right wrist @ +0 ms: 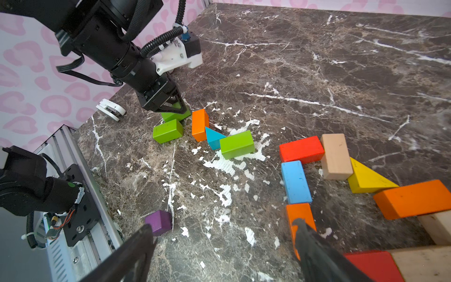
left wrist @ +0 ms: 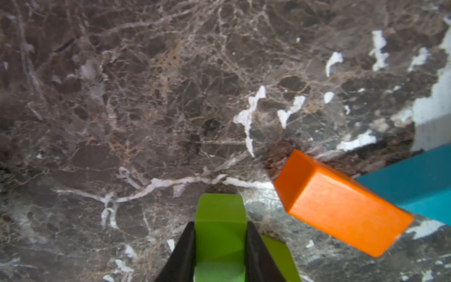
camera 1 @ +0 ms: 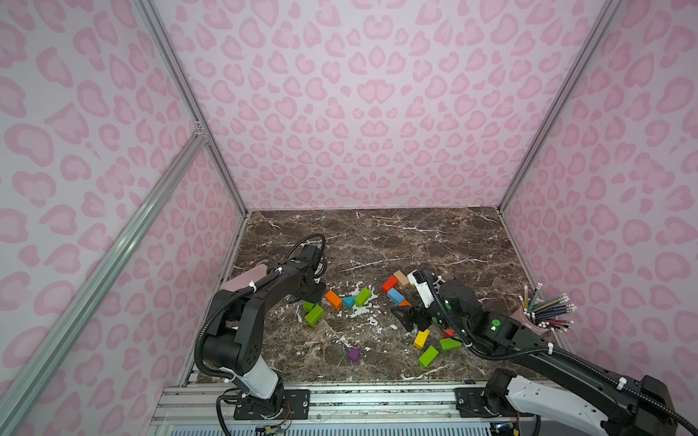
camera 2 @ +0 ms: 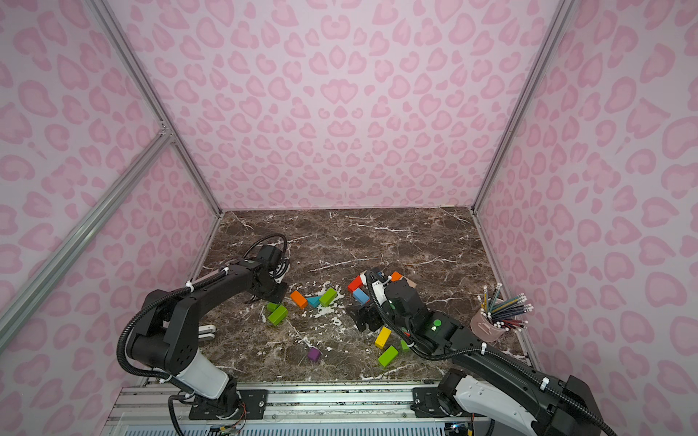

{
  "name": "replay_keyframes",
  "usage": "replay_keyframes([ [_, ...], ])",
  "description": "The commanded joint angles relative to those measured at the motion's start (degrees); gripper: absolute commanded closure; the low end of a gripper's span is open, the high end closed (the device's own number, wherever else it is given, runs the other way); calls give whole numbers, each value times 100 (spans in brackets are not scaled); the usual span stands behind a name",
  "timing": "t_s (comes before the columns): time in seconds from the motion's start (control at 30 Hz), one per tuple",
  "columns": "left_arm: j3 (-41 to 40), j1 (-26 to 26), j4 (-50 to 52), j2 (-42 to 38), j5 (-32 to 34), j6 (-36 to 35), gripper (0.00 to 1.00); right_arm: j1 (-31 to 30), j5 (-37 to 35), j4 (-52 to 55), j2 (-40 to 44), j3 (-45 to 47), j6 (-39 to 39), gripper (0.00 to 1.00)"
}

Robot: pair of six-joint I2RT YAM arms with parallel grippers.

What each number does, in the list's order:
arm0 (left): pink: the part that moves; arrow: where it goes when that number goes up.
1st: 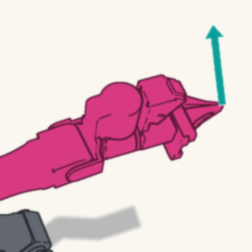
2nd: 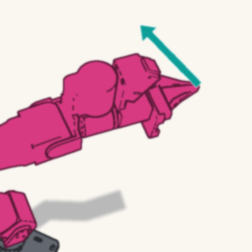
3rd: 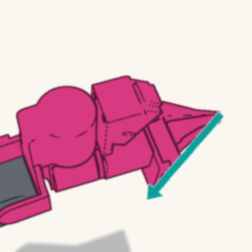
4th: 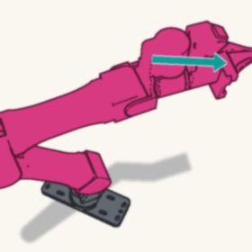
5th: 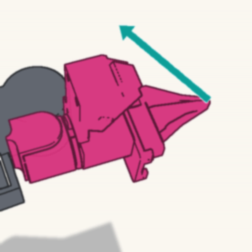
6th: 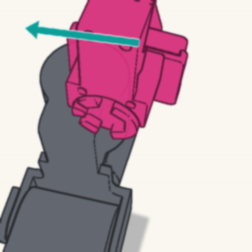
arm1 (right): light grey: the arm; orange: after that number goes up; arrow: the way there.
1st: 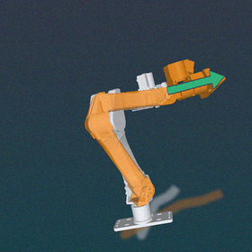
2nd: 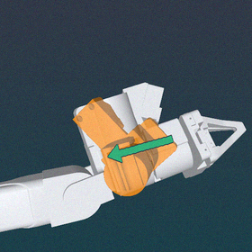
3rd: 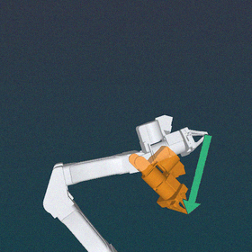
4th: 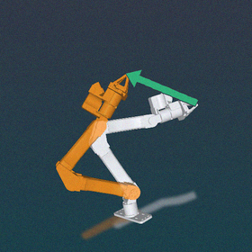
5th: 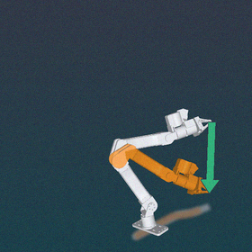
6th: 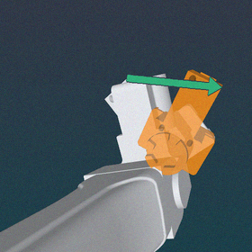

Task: Assemble a heart with building blocks
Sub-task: Move the building block to the center of the board.

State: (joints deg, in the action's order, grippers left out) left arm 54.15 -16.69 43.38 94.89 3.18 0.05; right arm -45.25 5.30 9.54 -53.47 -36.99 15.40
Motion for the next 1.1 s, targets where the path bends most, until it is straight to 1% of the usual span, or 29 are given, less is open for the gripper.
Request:
replay_keyframes([
  [0.0,60,-68,-27,47,-83,54,83,-10,-20,-115,30,-19,-66,7],
  [0.13,91,-231,14,117,-96,111,83,-9,-37,-82,61,-1,-58,7],
  [0.27,154,-256,96,191,5,197,83,-1,-66,-41,124,16,-55,7],
  [0.57,245,-353,211,346,-2,236,83,34,-73,-27,135,11,-64,7],
  [0.77,251,-360,223,353,105,287,75,53,-50,-30,126,-1,-80,7],
  [0.83,280,-361,254,294,106,288,71,61,-21,-45,120,2,-79,7],
  [0.87,289,-361,275,258,95,279,66,61,-20,-53,110,-1,-80,7],
  [0.9,300,-359,281,203,79,276,57,69,-13,-61,94,-8,-92,7],
  [1.03,432,-360,444,11,39,317,36,70,54,-92,-23,-88,-130,7],
  [1.07,479,-361,492,-33,30,330,32,69,74,-101,-54,-126,-138,7],
])
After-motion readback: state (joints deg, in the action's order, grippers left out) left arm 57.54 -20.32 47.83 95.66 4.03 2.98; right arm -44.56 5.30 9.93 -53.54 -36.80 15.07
